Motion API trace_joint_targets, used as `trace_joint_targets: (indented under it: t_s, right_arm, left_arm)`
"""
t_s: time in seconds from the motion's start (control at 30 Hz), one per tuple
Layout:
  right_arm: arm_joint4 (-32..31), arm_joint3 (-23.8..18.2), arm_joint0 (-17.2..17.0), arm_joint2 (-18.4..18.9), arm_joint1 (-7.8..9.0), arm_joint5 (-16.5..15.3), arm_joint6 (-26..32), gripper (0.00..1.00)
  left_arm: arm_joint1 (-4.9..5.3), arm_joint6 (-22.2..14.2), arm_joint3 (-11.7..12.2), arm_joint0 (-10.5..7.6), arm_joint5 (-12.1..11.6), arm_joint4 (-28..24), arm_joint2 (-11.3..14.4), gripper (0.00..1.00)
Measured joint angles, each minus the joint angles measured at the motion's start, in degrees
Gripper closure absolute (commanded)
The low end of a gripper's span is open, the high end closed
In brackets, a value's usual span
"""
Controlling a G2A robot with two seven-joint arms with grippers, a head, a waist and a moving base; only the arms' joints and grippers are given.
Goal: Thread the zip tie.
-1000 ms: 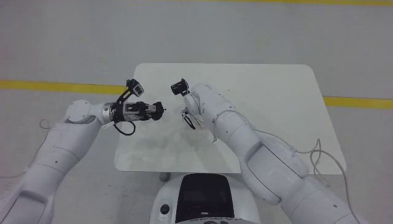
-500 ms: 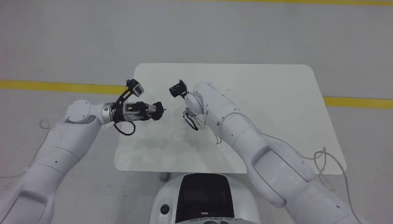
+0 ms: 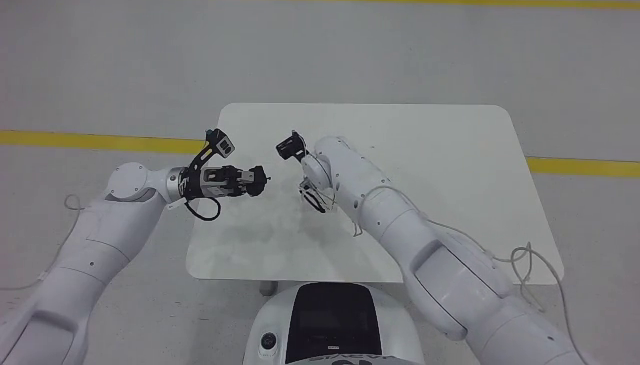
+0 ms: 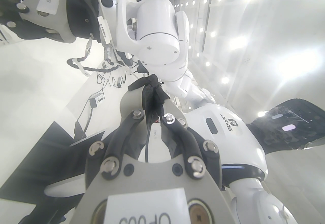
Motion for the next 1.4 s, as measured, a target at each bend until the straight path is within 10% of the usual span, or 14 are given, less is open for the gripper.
trace_joint_targets:
  t_s: [0.57,1.4]
  right_arm:
    - [-2.29,-1.48,-1.27,-0.18,0.80,-2.29,3.65,0.75]
    - [-1.66,9.39,0.89,-2.29,-2.01,-4.46,-3.79,0.84]
  left_arm:
    - [0.00,0.00,0.00,0.00,0.00,0.00,0.00,1.00]
    - [0.00,0.00,0.00,0.00,0.00,0.00,0.00,1.00]
